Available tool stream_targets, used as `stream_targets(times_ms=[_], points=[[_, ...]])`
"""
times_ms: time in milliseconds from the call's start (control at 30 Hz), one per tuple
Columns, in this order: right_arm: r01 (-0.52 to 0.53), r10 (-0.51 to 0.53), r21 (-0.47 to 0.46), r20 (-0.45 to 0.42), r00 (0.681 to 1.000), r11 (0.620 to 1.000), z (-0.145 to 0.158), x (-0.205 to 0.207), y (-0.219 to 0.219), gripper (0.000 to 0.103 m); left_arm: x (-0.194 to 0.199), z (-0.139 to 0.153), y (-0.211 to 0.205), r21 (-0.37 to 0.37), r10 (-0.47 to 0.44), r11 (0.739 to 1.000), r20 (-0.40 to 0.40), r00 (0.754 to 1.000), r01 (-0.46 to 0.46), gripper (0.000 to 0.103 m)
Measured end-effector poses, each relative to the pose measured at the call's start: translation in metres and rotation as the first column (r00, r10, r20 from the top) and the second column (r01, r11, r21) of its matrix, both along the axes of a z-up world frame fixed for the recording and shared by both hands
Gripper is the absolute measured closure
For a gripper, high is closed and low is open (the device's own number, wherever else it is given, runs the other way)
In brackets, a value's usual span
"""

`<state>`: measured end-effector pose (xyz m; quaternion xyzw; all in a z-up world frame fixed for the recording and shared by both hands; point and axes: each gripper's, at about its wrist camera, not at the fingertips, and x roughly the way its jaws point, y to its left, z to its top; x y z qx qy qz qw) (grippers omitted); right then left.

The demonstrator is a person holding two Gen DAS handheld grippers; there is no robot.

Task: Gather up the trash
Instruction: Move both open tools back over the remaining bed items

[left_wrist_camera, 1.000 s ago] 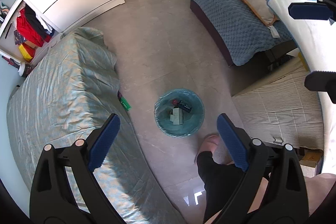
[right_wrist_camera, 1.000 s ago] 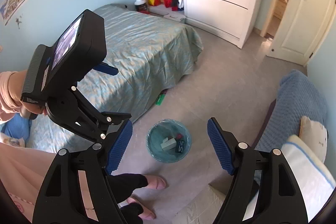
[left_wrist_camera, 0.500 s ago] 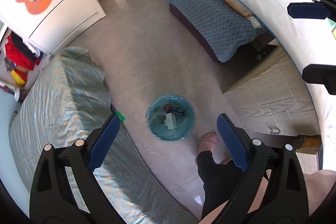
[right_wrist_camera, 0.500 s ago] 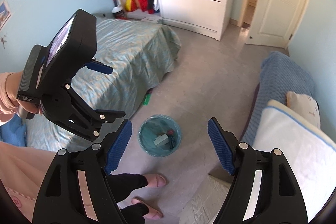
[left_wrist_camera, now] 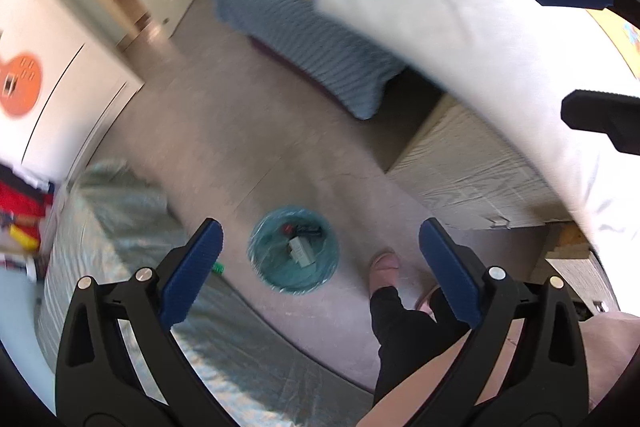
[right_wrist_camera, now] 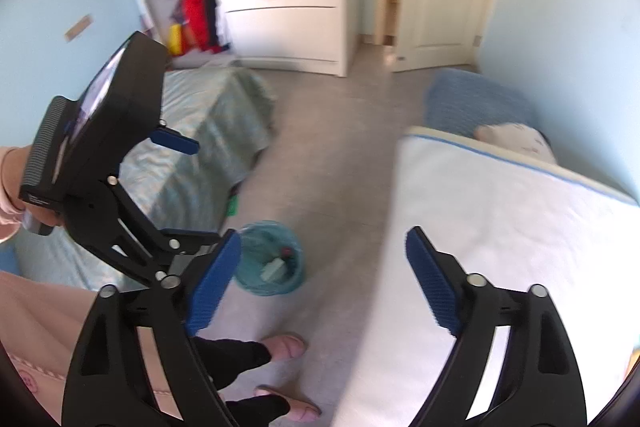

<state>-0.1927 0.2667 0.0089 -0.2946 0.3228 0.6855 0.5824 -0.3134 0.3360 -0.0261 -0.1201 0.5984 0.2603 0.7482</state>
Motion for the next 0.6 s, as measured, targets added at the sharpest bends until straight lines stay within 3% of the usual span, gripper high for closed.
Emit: stream_targets(times_ms=[267, 600], points=[[0.227, -0.227, -0.007, 0.009, 0.974, 0.974, -0.005, 0.053, -0.074, 0.015, 0.07, 0.01, -0.049, 0.019, -0.218, 0.976, 0.014, 0.976, 0.218, 0.007], [0.493, -0.492, -0.025, 0.022, 0.87, 0.87, -0.014, 0.108, -0.197, 0.014, 0.153, 0.015, -0.145, 0.017, -0.469, 0.883, 0.032, 0.882, 0.469, 0.007]])
